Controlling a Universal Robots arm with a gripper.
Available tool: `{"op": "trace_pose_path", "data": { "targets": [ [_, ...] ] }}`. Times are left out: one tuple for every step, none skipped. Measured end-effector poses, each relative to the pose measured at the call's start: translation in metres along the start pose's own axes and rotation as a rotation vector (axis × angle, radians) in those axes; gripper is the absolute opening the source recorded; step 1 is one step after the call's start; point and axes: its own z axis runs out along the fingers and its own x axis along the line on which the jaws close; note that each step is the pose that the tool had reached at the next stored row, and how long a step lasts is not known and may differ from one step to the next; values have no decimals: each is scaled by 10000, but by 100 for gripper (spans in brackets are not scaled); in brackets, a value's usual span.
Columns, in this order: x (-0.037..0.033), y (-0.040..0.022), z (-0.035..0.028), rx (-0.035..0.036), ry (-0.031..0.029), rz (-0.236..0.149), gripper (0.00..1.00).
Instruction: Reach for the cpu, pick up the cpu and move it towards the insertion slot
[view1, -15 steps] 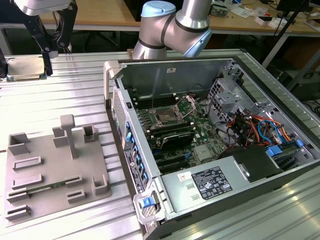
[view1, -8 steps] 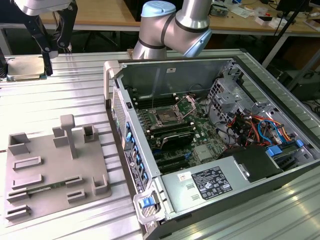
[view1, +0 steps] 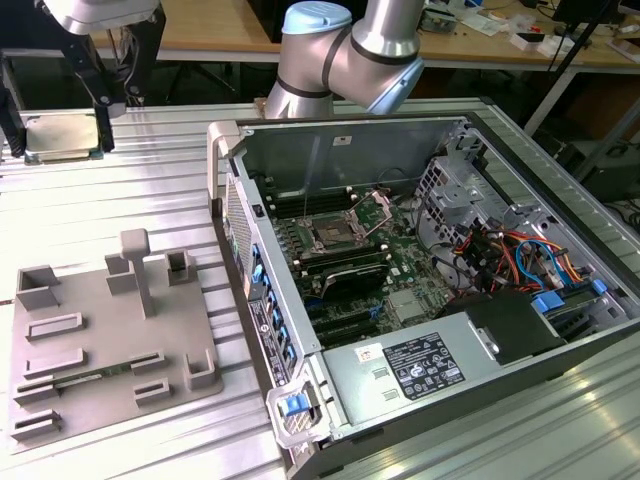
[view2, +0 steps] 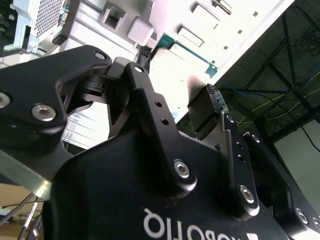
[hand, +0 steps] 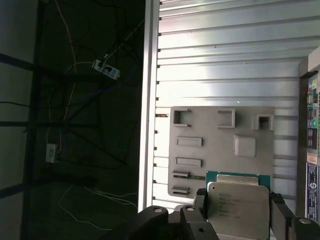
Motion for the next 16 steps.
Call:
{"op": "trace_pose_path", "data": {
  "targets": [
    [-18, -1, 10, -1, -1, 0, 55],
    [-34, -2, 16, -1, 0, 0, 55],
    [-54, -3, 24, -1, -1, 0, 55],
    [-77, -5, 33, -1, -1, -1, 55],
    [-89, -5, 37, 0, 0, 0, 55],
    [-101, -6, 40, 0, 0, 0, 55],
    [-113, -6, 44, 0, 0, 0, 55],
    [-125, -7, 47, -1, 0, 1, 55],
    [-145, -8, 50, 0, -1, 1, 55],
    [-173, -9, 53, -1, -1, 1, 55],
    [-215, -11, 55, -1, -1, 1, 55],
    [-248, -13, 57, 0, 0, 1, 55],
    [-285, -14, 60, 0, -1, 1, 55],
    [-319, -16, 63, 0, 0, 0, 55],
    [-357, -18, 65, 0, -1, -2, 55],
    [-406, -16, 66, 4, -1, 1, 55]
  ]
}}
